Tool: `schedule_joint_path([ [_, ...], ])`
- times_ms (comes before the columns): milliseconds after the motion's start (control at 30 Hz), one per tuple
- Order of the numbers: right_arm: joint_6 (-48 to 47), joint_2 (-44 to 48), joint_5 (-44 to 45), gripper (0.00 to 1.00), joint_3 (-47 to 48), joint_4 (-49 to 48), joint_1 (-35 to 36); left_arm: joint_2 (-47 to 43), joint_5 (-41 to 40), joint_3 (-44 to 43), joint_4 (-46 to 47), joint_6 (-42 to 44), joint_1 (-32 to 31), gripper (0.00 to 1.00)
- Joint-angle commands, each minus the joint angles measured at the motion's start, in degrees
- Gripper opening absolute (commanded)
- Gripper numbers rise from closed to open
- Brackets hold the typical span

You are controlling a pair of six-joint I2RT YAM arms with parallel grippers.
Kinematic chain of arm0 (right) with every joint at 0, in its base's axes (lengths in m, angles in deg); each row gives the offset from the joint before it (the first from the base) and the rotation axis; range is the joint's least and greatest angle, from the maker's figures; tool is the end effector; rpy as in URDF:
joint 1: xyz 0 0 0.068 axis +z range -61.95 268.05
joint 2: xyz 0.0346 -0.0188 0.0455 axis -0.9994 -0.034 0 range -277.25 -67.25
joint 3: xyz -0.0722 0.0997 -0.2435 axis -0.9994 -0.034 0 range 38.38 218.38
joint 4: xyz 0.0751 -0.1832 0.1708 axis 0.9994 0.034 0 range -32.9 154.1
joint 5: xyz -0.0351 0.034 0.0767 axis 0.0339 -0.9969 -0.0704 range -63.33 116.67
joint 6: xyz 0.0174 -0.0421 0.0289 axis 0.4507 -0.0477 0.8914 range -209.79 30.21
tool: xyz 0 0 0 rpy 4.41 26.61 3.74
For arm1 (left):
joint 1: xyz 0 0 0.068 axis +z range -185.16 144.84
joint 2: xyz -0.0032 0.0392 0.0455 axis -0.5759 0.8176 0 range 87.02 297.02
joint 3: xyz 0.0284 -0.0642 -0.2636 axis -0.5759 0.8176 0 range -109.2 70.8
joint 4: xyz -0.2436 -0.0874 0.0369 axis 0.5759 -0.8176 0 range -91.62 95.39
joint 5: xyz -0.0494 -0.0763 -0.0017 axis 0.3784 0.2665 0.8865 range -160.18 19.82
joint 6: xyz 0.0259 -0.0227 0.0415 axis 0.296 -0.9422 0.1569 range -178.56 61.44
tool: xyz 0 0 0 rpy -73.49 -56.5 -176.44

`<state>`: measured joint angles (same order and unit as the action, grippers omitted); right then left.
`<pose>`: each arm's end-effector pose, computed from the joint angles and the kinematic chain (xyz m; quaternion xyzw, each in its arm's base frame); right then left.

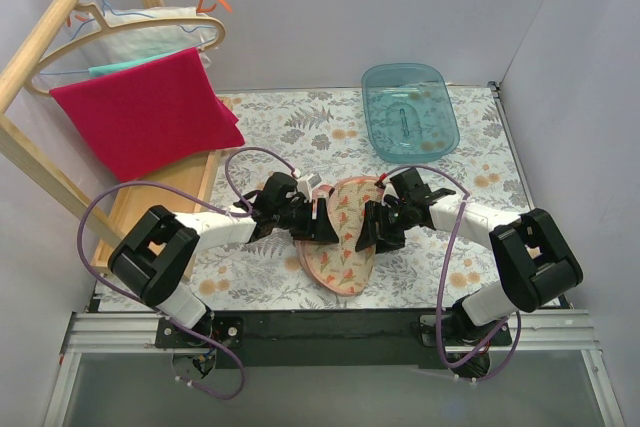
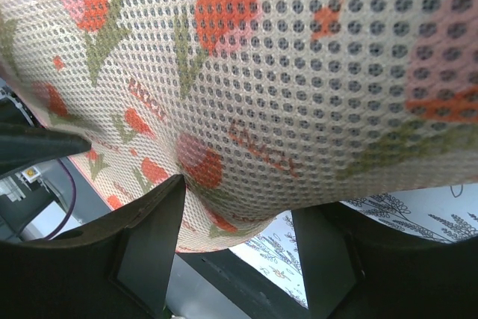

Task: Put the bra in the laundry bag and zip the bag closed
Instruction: Adjust the laundry bag at the center of the board.

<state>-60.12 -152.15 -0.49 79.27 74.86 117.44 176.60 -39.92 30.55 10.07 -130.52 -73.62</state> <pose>0.2223 0.1439 0.1562 -0.0549 0.9428 0.3150 0.0940 0.2219 -0.1992 0.1572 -0.1604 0.8819 -0.4430 0.0146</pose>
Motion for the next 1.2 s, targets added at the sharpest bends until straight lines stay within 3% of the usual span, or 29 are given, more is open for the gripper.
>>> schedule_joint_path([
  [0,-0.1,0.4,-0.4,0.66,2.2,-0.2,0.4,-0.4,0.0,-1.1,1.3,-0.2,-0.2,0.45],
  [133,-0.1,0.4,0.3,0.66,2.1,0.2,0.4,-0.7,-1.7,-1.6,0.1,-0.1,-0.2,0.43],
  [267,-0.1,1.2,2.0,0.66,1.7,1.0,0.4,-3.0,-6.7,-2.9,-3.5,1.0,-0.2,0.75],
  [500,0.4,1.7,3.3,0.66,1.4,1.5,0.4,-8.3,-17.2,-4.3,-10.7,3.2,-0.1,0.91],
  [833,0.1,2.2,3.3,0.66,1.7,1.7,0.4,-13.4,-24.5,-2.8,-14.1,2.6,0.0,0.98],
  [1167,-0.1,1.8,2.8,0.66,2.3,1.7,0.4,-11.8,-18.8,3.2,-9.7,2.1,-0.1,0.95],
])
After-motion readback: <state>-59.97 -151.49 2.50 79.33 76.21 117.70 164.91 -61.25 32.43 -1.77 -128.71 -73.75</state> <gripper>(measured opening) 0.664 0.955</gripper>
